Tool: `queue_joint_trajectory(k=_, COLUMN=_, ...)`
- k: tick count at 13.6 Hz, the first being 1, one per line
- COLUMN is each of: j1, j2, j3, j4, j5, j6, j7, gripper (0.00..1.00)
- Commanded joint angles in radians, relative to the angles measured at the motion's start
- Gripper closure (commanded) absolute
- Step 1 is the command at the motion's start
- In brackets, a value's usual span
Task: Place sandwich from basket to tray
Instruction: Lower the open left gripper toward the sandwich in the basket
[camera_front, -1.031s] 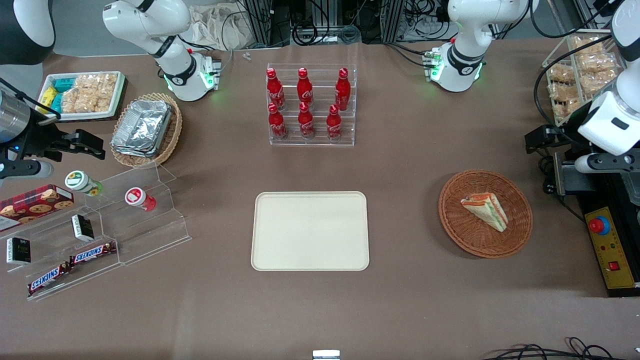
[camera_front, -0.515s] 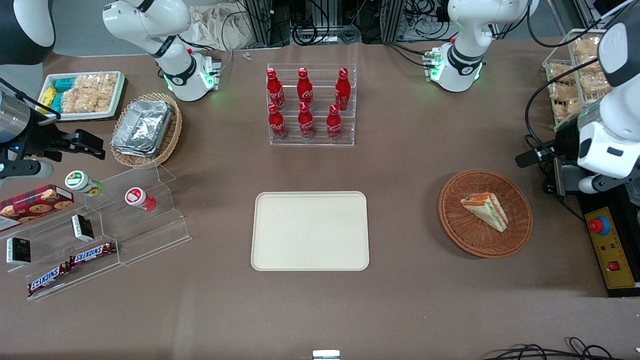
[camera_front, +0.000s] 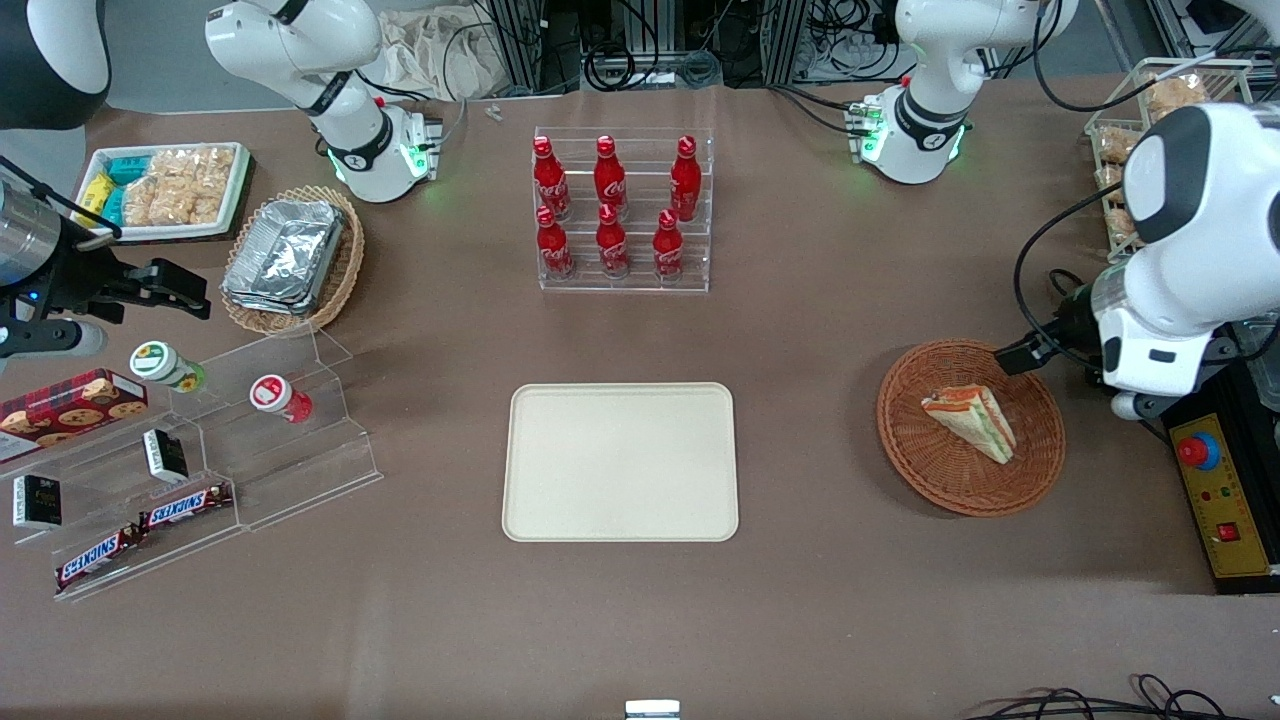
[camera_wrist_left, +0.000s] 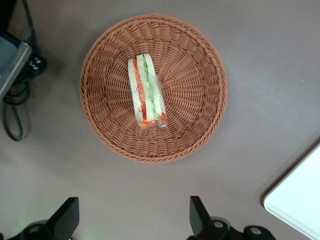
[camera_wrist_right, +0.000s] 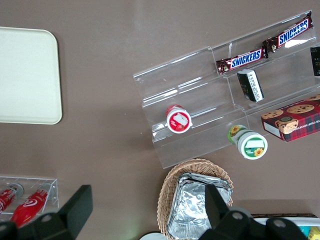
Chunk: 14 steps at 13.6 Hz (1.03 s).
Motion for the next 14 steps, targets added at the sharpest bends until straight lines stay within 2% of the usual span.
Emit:
queue_joint_trajectory(k=1, j1=-0.005, j2=-0.001, j3=0.001, j4=-0.104, j5=0.018, j6=0.115, j7=-0.070, gripper=0.01)
queue_joint_trajectory(k=4, j1=-0.005, j2=0.038, j3=0.001, j4=-0.166, j5=0.065, j6=0.208, j7=-0.111, gripper=0.01)
queue_joint_trajectory(k=14, j1=0.007, j2=0.186, j3=0.017, j4=-0.259, j5=0.068, j6=0.501, j7=-0.233, gripper=0.01)
